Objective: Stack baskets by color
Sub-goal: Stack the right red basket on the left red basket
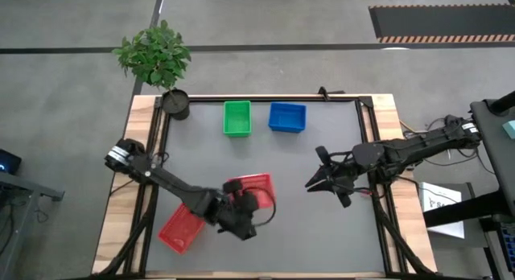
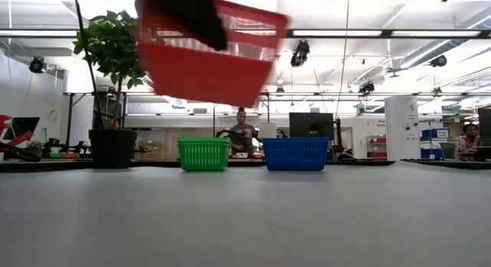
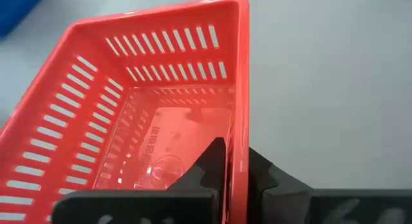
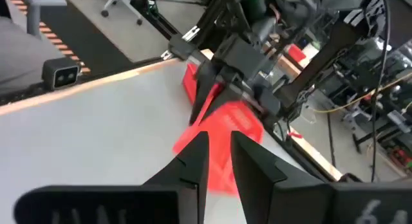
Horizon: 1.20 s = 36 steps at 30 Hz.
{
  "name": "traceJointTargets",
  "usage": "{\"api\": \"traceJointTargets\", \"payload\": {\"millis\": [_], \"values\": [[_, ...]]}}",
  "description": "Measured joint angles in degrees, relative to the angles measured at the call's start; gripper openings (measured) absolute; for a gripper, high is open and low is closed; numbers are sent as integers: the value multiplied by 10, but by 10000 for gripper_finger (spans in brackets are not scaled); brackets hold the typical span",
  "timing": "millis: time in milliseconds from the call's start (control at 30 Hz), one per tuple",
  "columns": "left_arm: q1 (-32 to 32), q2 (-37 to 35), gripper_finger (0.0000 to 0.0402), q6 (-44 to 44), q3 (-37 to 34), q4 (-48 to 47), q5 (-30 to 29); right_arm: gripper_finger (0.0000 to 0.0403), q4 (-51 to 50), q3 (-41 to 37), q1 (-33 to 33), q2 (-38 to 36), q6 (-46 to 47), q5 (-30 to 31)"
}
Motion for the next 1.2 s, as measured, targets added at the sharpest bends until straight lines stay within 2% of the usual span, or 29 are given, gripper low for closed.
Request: {"api": "traceJointTargets", "payload": {"millis": [200, 367, 533, 733, 933, 1200], "values": [[-65, -1, 0, -218, 89, -243, -15, 45, -2, -16, 0, -16, -7, 41], [-138, -3, 0, -422, 100, -392, 12, 43, -1, -18, 1, -17, -14, 44], [-199, -1, 0, -601, 86, -466, 29, 43, 4, -18, 0, -12, -20, 45], [-234, 11, 0, -692, 65, -469, 79, 43, 14, -18, 0, -3, -19, 45], [-237, 17, 0, -711, 65, -469, 102, 43, 19, -18, 1, 10, -19, 52], [-237, 17, 0, -711, 52, -465, 75, 43, 18, -19, 0, 29, -7, 53]]}}
